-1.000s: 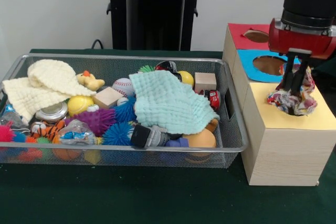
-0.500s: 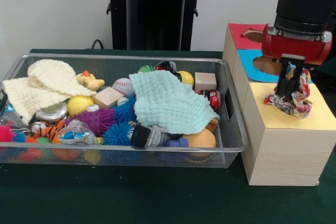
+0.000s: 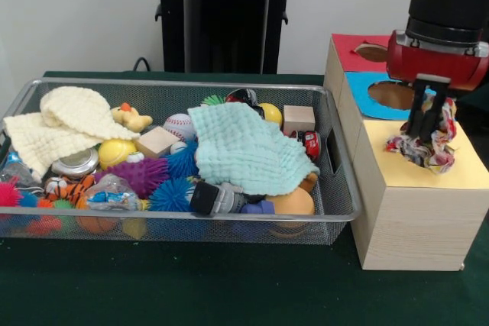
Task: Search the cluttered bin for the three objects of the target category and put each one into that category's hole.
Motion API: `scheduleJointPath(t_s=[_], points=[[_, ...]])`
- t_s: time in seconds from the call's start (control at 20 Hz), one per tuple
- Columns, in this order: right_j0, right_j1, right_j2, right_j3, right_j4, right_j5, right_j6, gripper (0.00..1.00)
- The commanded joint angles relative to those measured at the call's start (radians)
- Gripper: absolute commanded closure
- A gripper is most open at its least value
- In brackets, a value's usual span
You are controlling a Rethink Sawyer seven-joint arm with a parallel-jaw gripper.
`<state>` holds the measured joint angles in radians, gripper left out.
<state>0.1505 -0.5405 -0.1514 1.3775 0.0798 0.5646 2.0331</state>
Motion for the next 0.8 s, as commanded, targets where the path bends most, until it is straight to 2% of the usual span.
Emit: scheduleJointPath(t_s=[0.05, 0.5, 0.8], points=[[-0.007, 0.074, 0.031, -0.019, 0.019, 0.015, 0.165, 1.00], [-0.005, 0.096, 0.027, -0.026, 0.018, -0.019, 0.169, 1.00], [-0.036, 0.119, 0.053, -0.033, 0.021, -0.041, 0.144, 1.00]])
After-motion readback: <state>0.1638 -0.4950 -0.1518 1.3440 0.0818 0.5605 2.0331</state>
